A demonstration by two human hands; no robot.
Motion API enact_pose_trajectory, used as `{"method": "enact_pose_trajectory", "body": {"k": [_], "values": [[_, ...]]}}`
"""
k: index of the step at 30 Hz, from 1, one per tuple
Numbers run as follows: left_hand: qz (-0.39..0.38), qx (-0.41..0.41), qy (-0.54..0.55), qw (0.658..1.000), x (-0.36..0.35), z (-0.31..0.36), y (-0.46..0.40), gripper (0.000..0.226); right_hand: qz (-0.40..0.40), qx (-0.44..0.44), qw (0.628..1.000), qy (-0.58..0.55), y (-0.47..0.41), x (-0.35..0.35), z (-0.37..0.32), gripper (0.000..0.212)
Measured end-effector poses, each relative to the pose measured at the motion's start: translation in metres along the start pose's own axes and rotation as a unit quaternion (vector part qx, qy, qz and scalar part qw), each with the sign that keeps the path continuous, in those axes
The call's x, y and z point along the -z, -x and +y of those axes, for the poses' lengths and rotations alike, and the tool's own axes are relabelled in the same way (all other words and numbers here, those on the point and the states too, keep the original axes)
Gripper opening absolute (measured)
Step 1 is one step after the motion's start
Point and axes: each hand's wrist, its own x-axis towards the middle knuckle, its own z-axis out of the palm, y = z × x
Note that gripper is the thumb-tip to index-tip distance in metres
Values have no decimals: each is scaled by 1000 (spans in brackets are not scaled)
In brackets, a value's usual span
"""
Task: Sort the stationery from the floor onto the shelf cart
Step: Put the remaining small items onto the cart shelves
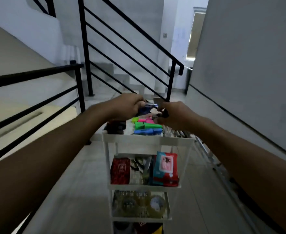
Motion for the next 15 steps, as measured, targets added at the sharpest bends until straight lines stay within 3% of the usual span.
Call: {"method": "enact_pose_trajectory", "body": {"k": [3, 7, 15], "values": [[-25, -9, -14, 1000, -12, -12, -33, 25, -49, -13, 999, 18, -21, -5, 15, 42], [-101, 12, -68, 992, -22, -21, -62, 24, -175, 17, 984, 3, -29, -17, 17, 42], [-209, 20, -90, 974, -15, -43, -77, 28, -202, 49, 977, -47, -34, -36, -1, 39]]}}
